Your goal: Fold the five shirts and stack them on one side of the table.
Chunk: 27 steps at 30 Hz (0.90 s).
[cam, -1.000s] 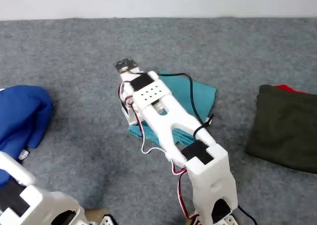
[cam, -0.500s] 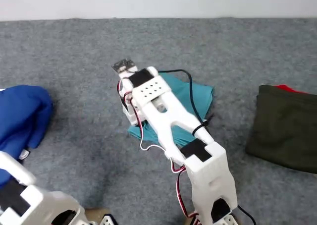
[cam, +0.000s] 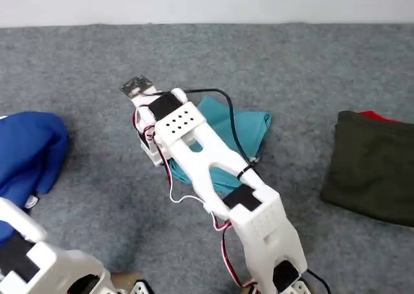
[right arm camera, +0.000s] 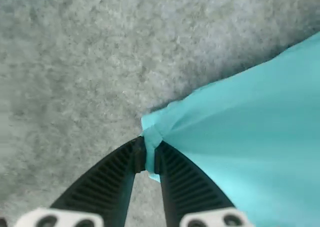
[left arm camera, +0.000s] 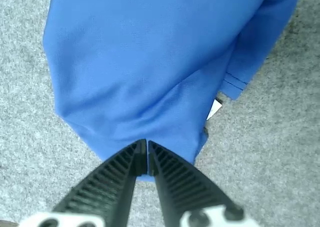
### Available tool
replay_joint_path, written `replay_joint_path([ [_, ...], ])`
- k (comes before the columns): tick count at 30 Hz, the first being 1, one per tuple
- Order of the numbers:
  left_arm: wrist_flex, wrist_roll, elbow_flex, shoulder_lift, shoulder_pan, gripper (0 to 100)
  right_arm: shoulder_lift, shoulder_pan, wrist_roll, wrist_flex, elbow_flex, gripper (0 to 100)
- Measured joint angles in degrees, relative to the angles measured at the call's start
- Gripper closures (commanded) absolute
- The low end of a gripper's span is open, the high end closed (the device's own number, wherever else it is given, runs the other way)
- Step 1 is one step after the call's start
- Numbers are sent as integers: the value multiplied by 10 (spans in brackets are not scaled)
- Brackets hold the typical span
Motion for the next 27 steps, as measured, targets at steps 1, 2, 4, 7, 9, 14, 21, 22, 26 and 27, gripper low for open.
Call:
replay_joint_path([
  [1, 0, 0, 0, 0, 0, 984, 7, 1, 0, -7, 0, 982],
  [2, 0, 0, 0, 0, 0, 984, 13, 1, 0, -13, 0, 971],
  [4, 0, 0, 0, 0, 0, 984, 18, 1, 0, -20, 0, 908],
  [7, 0, 0, 0, 0, 0, 984, 18, 0, 0, -18, 0, 771],
  [9, 0, 0, 0, 0, 0, 984, 18, 0, 0, 9, -1, 717],
  [14, 0, 0, 0, 0, 0, 984, 3, 3, 0, 84, -56, 767],
  [21, 0, 0, 0, 0, 0, 984, -41, 41, 1, 100, -71, 978],
  [22, 0, 0, 0, 0, 0, 984, -45, 49, 2, 100, -71, 972],
  [26, 0, 0, 0, 0, 0, 984, -62, 84, 19, 100, -44, 989],
  [27, 0, 0, 0, 0, 0, 984, -66, 92, 22, 100, -25, 990],
])
